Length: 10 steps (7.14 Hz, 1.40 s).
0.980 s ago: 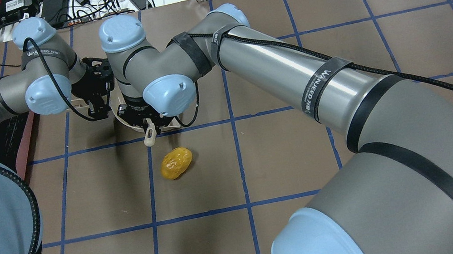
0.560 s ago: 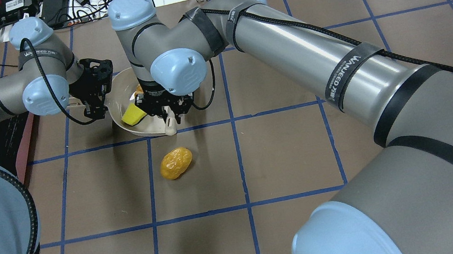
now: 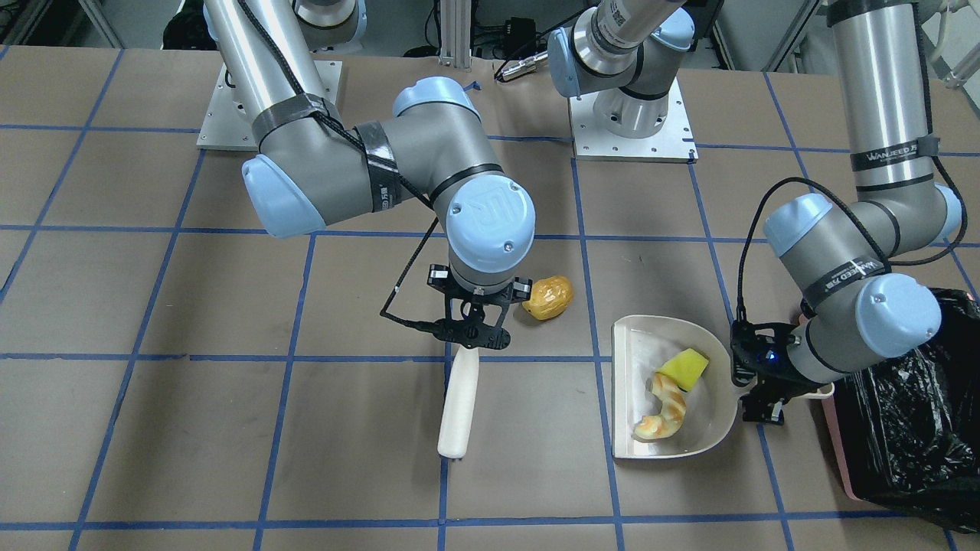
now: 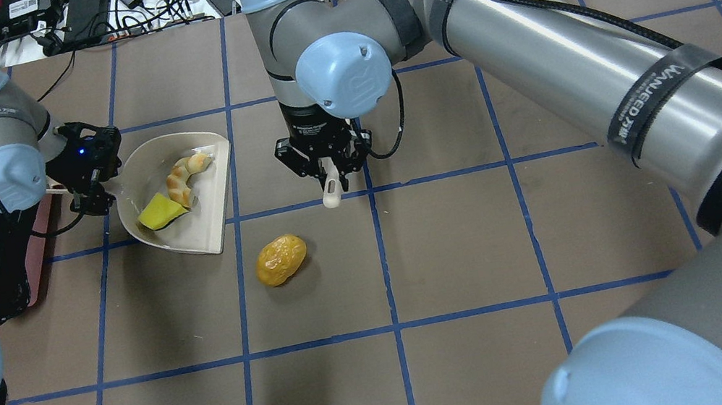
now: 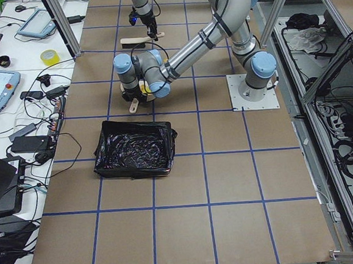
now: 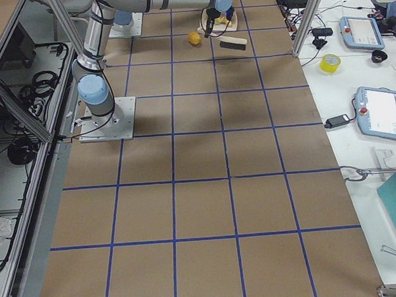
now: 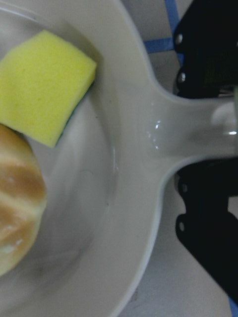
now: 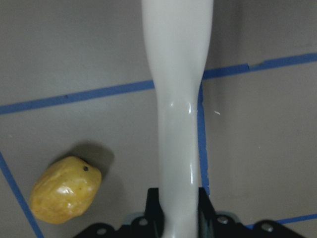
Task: Sweep and dump trash into bin
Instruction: 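Move the brush with the right gripper toward the yellow bun, then sweep the yellow bun into the dustpan with the right gripper's brush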
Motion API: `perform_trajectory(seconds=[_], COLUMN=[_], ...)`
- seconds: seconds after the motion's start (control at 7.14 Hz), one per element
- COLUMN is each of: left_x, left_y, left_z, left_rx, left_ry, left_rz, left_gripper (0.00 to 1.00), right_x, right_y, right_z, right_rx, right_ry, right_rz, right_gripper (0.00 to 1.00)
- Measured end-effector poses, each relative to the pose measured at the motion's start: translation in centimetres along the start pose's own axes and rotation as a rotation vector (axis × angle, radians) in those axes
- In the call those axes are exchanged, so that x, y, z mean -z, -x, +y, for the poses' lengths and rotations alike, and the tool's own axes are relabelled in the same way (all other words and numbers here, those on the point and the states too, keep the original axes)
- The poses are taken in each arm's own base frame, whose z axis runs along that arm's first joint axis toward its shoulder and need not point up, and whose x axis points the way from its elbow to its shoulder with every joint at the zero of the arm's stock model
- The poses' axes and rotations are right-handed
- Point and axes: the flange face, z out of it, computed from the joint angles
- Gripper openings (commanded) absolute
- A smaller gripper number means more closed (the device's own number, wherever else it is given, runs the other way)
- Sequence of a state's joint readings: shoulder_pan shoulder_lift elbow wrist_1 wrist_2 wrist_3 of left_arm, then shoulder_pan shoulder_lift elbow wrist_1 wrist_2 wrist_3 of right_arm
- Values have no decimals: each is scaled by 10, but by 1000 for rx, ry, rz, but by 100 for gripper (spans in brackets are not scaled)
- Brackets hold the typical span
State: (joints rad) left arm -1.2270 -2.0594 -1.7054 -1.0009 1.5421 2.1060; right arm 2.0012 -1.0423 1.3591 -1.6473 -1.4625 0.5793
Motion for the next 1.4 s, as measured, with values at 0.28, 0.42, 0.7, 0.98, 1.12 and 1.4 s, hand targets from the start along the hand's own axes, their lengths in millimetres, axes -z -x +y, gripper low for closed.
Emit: perform_trajectory(seconds=[0.28,0.42,0.7,0.98,1.12,1.4], left_x=[5,3,-8,-17,-18,-17], left_y=[-42,-64,-96,-113,-116,-120], left_z=[-9,-18,-36,-46,-50,-55], left_rx=[37,60,81,100,105,120], left_ry=[-13,-23,-25,-30,-34,-35], left_rz=[23,38,37,41,43,41], left_gripper=[0,0,0,0,0,0], right_x=[-35,-53,-72,-80,-84,-95], right_y=[-30,-29,-3,18,25,44], right_z=[43,65,108,139,151,167], right_rx=[-22,-48,-45,-18,-2,9], right_ry=[-41,-66,-92,-99,-99,-113], right_rz=[-28,-40,-43,-35,-30,-38], right_gripper=[0,0,0,0,0,0])
